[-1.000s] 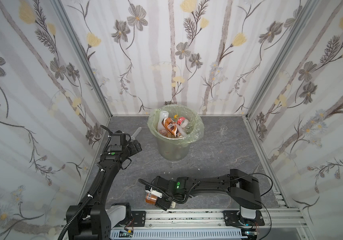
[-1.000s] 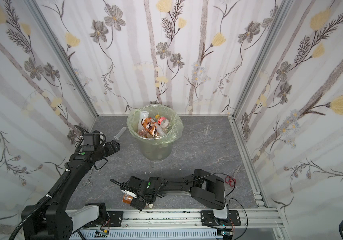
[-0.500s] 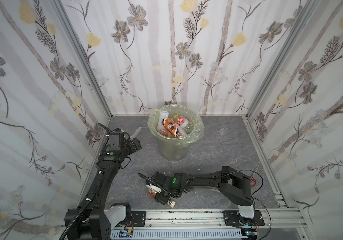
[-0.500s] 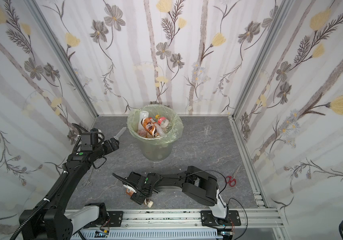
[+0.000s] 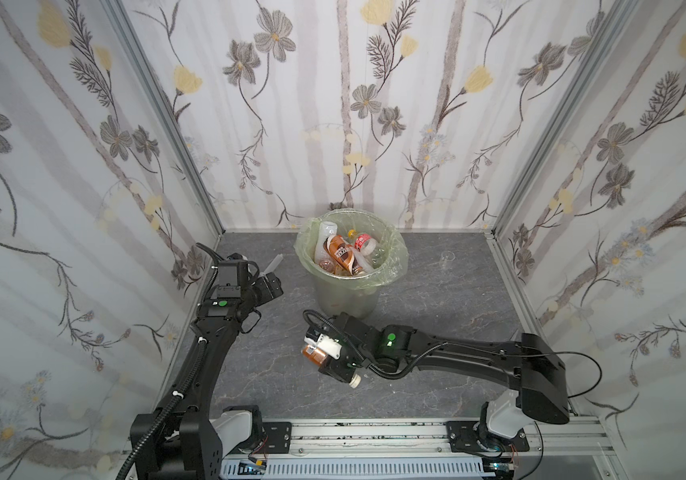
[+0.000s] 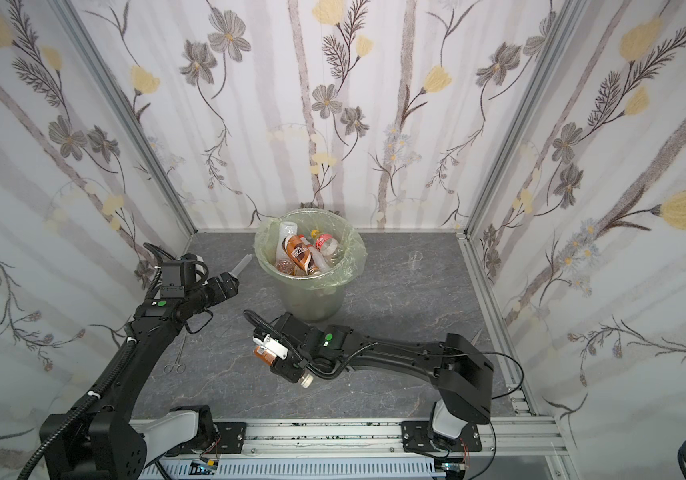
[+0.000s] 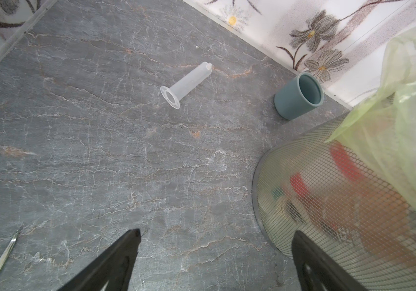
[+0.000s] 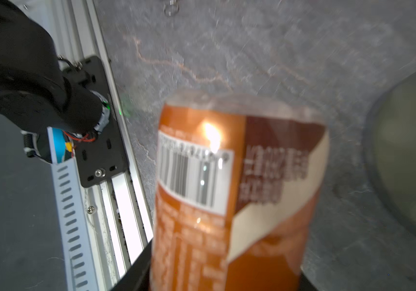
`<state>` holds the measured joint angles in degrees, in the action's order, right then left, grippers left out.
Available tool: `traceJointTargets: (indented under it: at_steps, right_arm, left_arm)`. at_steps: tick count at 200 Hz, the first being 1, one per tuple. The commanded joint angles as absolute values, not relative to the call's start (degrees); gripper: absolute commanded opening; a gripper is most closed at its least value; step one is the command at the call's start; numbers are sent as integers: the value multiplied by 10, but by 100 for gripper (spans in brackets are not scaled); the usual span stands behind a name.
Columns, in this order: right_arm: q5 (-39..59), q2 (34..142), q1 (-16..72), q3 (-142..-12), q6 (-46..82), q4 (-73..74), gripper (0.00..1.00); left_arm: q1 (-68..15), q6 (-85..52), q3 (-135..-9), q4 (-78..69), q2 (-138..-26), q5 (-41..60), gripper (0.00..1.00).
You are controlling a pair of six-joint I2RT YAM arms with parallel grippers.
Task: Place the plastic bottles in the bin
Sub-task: 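Carry the Nescafe bottle with the right gripper over the bin and release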
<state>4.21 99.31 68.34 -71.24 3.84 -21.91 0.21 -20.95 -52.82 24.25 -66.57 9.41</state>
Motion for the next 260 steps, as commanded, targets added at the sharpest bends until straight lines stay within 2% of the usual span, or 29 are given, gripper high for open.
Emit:
traceJointTargets:
  at_steps: [1, 21, 64, 99, 130, 185, 201, 223, 260]
  right_arm:
    - [39, 942, 646, -738, 1, -219, 44]
    - [40, 920, 585, -796, -18, -251, 45]
    - [47, 950, 479, -973, -2, -294, 46]
    - [-41, 1062, 432, -1175, 7, -382, 47]
    - [-47, 1174, 416, -1306, 28, -461, 47]
    - [-52, 1227, 404, -1323, 43, -499, 50]
    - [-46, 1234, 405, -1323, 43, -501, 56]
    - [-54, 1239, 405, -1323, 44, -494, 72]
    - [-74, 1234, 402, -1323, 49, -488, 76]
  left_arm:
    - [3, -193, -532, 231, -666, 105, 96]
    - [2, -179, -530, 230, -667, 113, 96]
    - [2, -155, -530, 228, -665, 131, 97]
    - [2, -145, -530, 222, -655, 148, 96]
    - [2, -138, -520, 221, -643, 153, 96]
    - [2, -128, -504, 221, -616, 157, 97]
    - [1, -127, -506, 221, -616, 159, 97]
    - [2, -128, -510, 220, -616, 161, 97]
    - [2, -129, -511, 221, -611, 165, 97]
